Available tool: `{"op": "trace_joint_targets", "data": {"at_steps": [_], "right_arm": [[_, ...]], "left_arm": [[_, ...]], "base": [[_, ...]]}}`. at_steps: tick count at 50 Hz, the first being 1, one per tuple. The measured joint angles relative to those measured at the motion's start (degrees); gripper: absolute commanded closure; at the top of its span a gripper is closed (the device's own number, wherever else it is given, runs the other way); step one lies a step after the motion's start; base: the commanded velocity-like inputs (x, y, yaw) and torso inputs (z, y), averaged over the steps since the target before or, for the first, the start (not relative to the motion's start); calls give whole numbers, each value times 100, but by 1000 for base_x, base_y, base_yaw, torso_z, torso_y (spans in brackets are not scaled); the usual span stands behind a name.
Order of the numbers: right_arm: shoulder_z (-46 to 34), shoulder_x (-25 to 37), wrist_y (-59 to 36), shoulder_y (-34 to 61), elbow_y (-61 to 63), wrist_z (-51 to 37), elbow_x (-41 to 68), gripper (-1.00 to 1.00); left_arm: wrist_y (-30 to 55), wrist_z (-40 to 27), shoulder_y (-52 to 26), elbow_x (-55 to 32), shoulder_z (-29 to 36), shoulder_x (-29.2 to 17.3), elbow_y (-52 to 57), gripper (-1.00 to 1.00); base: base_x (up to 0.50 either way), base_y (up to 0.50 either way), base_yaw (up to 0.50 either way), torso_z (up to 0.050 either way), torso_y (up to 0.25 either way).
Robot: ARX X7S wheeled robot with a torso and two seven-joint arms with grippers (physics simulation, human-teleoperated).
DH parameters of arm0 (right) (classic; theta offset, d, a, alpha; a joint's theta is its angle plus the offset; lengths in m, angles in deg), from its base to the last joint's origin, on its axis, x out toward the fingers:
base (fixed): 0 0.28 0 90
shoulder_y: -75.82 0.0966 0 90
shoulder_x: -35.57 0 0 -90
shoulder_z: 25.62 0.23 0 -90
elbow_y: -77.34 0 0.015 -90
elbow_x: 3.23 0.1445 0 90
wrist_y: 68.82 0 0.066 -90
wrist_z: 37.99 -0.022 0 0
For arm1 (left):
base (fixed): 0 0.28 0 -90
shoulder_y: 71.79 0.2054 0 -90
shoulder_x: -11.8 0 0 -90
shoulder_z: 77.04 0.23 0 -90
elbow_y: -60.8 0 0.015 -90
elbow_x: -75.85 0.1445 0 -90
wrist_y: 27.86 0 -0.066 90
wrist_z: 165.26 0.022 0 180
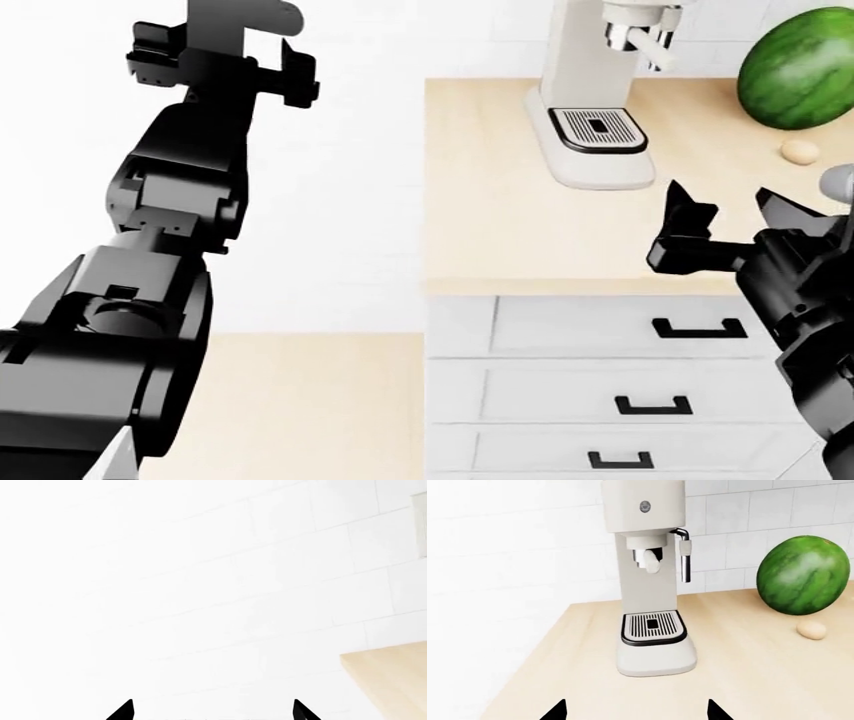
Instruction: Pick the egg from the counter and place it in the cabinet.
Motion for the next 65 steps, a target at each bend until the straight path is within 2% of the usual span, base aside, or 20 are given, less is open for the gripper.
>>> {"op": "trace_joint_targets", "data": {"at_steps": [26,31,40,47,65], "right_arm": [[206,196,200,-30,-425,-37,-79,-100],[248,212,295,-72,-527,-38,-104,-100],[192,285,587,-150,-810,63,-146,-100],[147,324,693,-198,-872,92,-165,-100],[-38,371,761,-309,-603,163,-80,-100]], "left_arm": [[336,-578,115,-40,-339,-156,-56,-100],[352,-1056,200,-36,-506,-262,-57,-100],[216,-2260,495,-14,-845,-760,-59,-100],[156,-2759,665,10,-961,-985,-64,-100],[-36,-2793,754,42,-837,-1164,-64,-100]], "base": [[104,-486,0,0,0],[105,-485,0,0,0],[107,-485,0,0,0],[218,-428,0,0,0],[496,-29,0,0,0]]}}
